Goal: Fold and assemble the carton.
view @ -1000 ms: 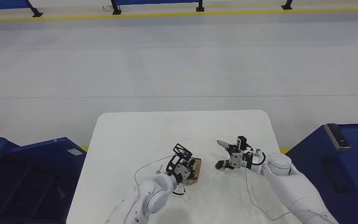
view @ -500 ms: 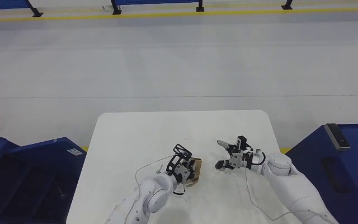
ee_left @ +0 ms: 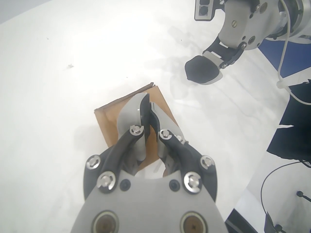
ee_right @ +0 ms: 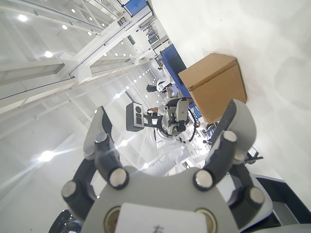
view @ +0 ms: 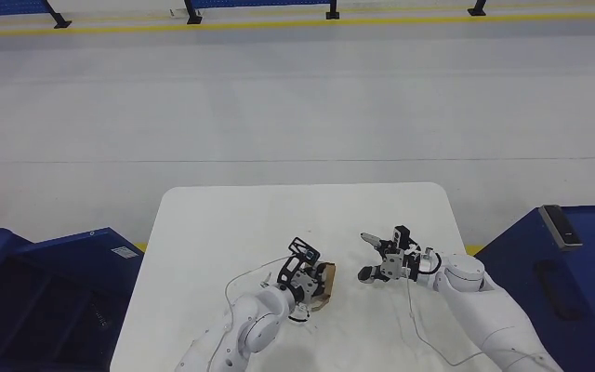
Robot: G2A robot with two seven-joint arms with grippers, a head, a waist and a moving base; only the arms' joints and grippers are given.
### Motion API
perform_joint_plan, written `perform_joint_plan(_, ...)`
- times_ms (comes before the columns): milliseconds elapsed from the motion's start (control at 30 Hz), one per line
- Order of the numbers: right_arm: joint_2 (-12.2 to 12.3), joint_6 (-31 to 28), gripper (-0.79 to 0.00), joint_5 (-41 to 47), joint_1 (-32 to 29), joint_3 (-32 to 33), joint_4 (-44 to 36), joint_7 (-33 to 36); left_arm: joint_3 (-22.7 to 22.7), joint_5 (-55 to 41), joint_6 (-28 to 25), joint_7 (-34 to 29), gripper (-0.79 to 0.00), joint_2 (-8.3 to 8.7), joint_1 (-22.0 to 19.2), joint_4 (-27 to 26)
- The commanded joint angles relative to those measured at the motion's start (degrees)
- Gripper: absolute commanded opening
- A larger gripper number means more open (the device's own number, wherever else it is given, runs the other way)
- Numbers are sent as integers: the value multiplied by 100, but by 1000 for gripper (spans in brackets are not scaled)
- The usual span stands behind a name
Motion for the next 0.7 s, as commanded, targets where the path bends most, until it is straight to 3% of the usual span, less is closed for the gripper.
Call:
perform_joint_plan(0,0,0,0,0,0,0,0,0,-20,59,-2,60,-785,10,52,-70)
perform_joint_plan(667,0,0,0,0,0,0,0,0,-68,13,-57,101,-785,-9,58,80)
